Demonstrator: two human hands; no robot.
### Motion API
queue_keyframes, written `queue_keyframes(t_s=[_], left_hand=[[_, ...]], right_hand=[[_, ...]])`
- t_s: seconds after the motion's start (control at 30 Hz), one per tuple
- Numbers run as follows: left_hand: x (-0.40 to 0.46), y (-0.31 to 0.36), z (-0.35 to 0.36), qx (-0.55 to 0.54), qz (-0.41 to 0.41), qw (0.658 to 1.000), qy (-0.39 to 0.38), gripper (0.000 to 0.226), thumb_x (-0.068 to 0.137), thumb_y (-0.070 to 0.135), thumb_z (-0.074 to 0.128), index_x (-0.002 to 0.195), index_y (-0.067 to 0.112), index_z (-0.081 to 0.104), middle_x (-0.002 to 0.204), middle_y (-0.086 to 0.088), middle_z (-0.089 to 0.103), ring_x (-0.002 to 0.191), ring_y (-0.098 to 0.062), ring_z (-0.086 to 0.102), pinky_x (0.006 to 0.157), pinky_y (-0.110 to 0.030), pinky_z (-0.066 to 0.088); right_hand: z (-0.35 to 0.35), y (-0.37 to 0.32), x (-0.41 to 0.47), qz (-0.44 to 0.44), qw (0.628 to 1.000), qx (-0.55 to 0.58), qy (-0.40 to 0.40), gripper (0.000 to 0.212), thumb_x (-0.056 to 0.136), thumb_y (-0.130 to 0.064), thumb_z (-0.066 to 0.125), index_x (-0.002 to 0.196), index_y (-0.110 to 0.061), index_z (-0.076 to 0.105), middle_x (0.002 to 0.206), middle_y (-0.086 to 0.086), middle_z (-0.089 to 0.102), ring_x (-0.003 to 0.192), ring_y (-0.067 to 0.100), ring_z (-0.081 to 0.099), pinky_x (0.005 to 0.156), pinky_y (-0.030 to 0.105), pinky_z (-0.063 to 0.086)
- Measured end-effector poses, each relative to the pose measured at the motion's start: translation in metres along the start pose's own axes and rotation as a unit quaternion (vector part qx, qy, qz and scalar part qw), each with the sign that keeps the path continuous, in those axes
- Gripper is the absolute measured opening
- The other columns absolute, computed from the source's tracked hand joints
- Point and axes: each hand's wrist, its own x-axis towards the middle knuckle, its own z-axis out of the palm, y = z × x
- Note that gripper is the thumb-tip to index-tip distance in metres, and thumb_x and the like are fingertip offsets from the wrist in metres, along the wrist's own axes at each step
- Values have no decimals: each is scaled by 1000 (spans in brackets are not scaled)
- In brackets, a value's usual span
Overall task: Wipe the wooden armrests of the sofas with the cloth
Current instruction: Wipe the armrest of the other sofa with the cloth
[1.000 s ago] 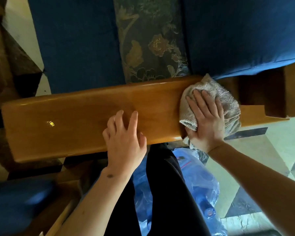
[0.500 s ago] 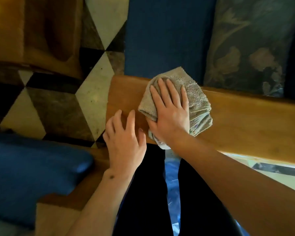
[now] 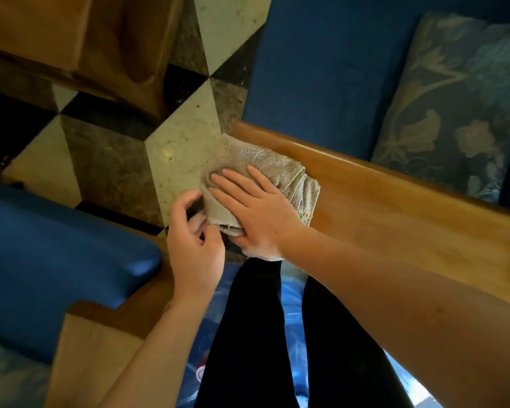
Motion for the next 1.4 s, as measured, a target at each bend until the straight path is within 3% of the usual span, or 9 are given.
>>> queue_keyframes(t_s=[0.1,0.17,0.23,0.33,0.5,0.7,0.93,1.13,1.4], left_hand=[[-21,5,9,58,91,994,3,52,88,-1,49,140,3,47,143,-11,51,135,-19,53,112,-41,45],[-29,7,19,149,192,969,-32,54,91,6,49,144,5,42,152,-15,44,143,-23,42,117,-30,36],[-36,8,34,196,207,953,-106,60,91,12,49,150,9,34,158,-13,37,147,-22,36,117,-29,35],[-62,0,59,246,219,923,-202,72,88,3,54,153,9,23,161,-17,30,149,-27,33,113,-47,42],[-100,6,112,279,280,883,-252,75,86,6,58,149,16,19,153,-19,33,135,-35,46,100,-47,51],[-126,29,179,287,323,866,-252,54,89,22,57,139,16,38,124,-12,53,103,-27,56,91,-49,50],[-144,41,249,433,358,781,-273,55,95,50,48,141,18,50,148,-15,47,138,-33,40,112,-52,33],[-141,38,256,440,358,778,-269,56,97,49,44,142,17,52,152,-18,46,140,-36,39,114,-55,32],[-93,18,196,447,319,808,-213,49,96,40,52,139,17,51,146,-17,46,135,-34,39,110,-54,39]], right_hand=[[-2,7,-12,-5,1000,-2,-3,84,91,-62,51,160,-19,27,170,3,25,158,23,14,129,49,2],[-5,14,-30,0,1000,12,1,82,92,-63,48,160,-21,28,169,2,25,158,22,14,129,50,3],[-10,24,-53,22,999,23,7,82,92,-64,45,160,-20,29,169,1,26,158,22,14,129,49,2],[-18,41,-93,56,998,26,21,83,90,-65,49,158,-21,33,168,0,28,158,21,16,130,48,2],[-29,81,-169,88,995,21,36,79,90,-64,52,156,-23,38,167,0,33,157,21,20,129,51,9],[-39,128,-267,197,978,-1,67,83,90,-68,46,159,-25,29,169,-1,27,158,21,15,129,49,2],[-55,184,-416,270,954,-16,125,76,92,-58,53,157,-22,38,165,2,34,156,22,24,127,57,16],[-56,198,-464,268,955,-40,117,74,91,-58,50,155,-21,42,164,2,36,155,23,27,127,53,15],[-32,125,-357,333,935,-36,115,82,95,-69,35,157,-16,37,167,9,30,157,32,18,124,63,15]])
